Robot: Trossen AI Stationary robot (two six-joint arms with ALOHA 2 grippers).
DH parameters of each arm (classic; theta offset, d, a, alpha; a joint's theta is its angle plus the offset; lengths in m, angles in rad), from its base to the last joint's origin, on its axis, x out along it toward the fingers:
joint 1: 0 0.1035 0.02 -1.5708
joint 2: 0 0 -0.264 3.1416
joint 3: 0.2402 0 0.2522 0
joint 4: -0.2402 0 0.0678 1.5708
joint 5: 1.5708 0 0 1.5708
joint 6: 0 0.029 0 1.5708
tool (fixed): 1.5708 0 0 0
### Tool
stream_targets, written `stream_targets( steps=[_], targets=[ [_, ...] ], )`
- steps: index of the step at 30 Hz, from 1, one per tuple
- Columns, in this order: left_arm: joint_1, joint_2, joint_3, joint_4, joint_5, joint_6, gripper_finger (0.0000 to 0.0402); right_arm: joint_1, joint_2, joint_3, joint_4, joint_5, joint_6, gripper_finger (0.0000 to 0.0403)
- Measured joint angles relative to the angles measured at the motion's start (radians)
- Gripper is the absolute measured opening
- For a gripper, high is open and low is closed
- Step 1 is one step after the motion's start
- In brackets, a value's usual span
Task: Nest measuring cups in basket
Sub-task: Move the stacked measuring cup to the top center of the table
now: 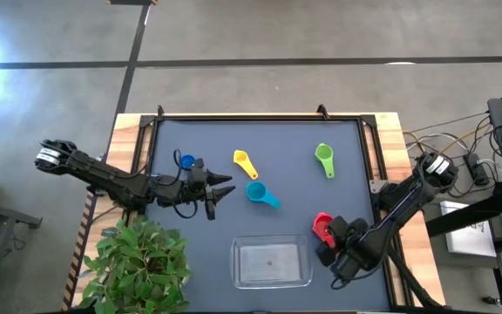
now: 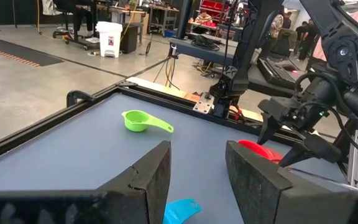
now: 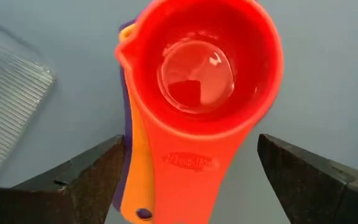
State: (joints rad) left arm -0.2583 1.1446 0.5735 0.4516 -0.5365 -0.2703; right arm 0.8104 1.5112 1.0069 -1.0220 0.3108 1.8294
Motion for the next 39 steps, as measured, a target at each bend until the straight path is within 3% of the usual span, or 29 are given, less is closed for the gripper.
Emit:
stream_targets(
  steps=[9,15,20,25,34,39],
  targets=[
    [0.000,0.000,0.000,-0.003,0.000,0.000,0.0136,-0.006,-0.011,0.000,0.106,0.001,-0.009,0.0337],
    [0.000,0.000,0.000,-0.003,0.001,0.000,0.0136,-0.015,0.010,0.000,0.096,0.003,-0.010,0.0358],
    [0.000,0.000,0.000,-0.003,0.004,0.000,0.0136,-0.039,0.030,-0.001,0.088,0.004,-0.023,0.0346],
    [0.000,0.000,0.000,-0.003,0.005,0.000,0.0136,-0.057,0.026,-0.001,0.086,0.002,-0.054,0.0295],
    [0.000,0.000,0.000,-0.008,0.005,0.006,0.0136,-0.071,0.003,-0.001,0.085,0.002,-0.109,0.0134],
    [0.000,0.000,0.000,-0.021,0.005,0.008,0.0136,-0.091,-0.004,-0.001,0.084,-0.001,-0.147,0.0127]
  ],
)
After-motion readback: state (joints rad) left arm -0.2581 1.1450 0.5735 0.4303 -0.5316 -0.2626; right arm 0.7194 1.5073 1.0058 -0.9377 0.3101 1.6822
